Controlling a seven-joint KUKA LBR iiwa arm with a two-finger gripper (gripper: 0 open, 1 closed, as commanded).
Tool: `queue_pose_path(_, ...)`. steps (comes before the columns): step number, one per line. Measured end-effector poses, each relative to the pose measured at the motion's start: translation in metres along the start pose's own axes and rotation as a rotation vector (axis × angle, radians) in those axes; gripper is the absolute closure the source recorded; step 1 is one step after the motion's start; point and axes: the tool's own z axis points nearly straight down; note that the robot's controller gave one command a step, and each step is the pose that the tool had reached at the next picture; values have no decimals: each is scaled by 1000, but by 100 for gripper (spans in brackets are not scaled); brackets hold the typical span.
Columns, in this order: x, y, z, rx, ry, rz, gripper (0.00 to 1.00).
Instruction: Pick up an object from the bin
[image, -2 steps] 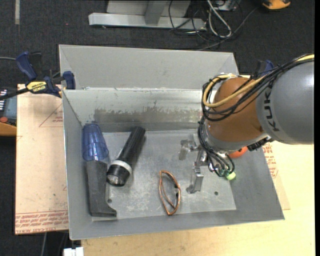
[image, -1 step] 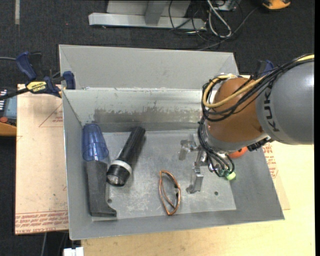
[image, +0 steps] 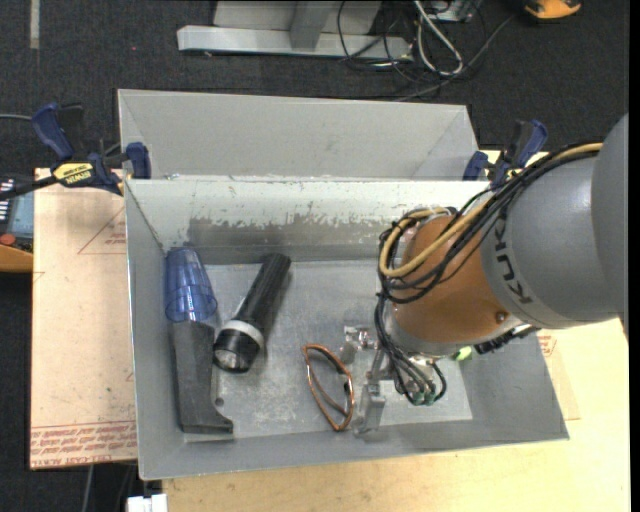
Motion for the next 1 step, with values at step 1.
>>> queue_pose_path(1,0,6,7,1,-10,6,0)
